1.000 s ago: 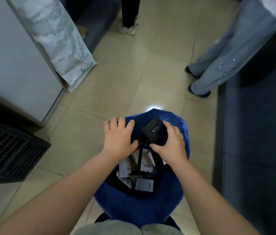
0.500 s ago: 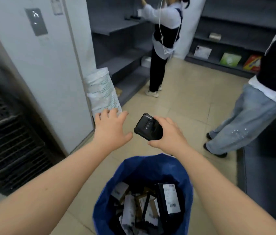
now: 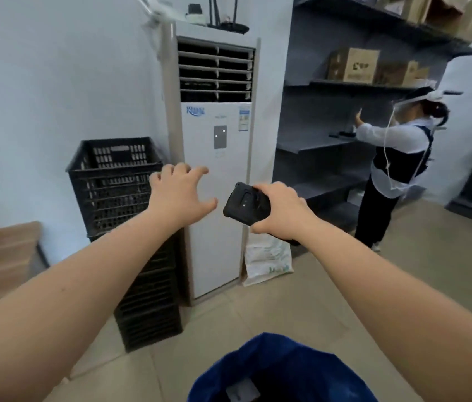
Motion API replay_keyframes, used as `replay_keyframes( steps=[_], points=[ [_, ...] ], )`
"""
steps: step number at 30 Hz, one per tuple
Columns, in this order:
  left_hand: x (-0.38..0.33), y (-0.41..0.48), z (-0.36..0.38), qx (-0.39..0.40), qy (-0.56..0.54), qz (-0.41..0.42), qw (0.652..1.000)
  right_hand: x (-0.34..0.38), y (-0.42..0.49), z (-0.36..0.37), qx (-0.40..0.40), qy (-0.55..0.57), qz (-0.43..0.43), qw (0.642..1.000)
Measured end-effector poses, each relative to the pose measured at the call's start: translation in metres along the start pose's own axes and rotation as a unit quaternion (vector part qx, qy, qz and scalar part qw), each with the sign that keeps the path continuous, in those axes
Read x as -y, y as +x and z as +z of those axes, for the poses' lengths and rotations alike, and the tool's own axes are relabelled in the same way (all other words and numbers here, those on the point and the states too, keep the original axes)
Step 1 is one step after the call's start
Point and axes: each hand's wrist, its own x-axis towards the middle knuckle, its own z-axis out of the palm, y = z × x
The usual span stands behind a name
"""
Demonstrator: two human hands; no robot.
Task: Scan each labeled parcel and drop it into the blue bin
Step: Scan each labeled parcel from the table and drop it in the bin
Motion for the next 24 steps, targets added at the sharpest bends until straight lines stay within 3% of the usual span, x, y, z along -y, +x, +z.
replay_keyframes(
  steps=[13,20,24],
  points=[
    [0.117,-0.148,-0.103,-0.024,0.089,-0.210,0.973,0.176,-0.009,0.048,0.088,0.055,-0.212,0.972],
    [0.187,-0.273,-0.154,-0.013,0.158,-0.328,0.931,0.288,-0.052,0.089,0.146,0.083,-0.321,0.932],
    [0.222,-0.369,-0.196,-0.005,0.180,-0.414,0.892,0.368,-0.093,0.126,0.195,0.148,-0.383,0.891]
  ],
)
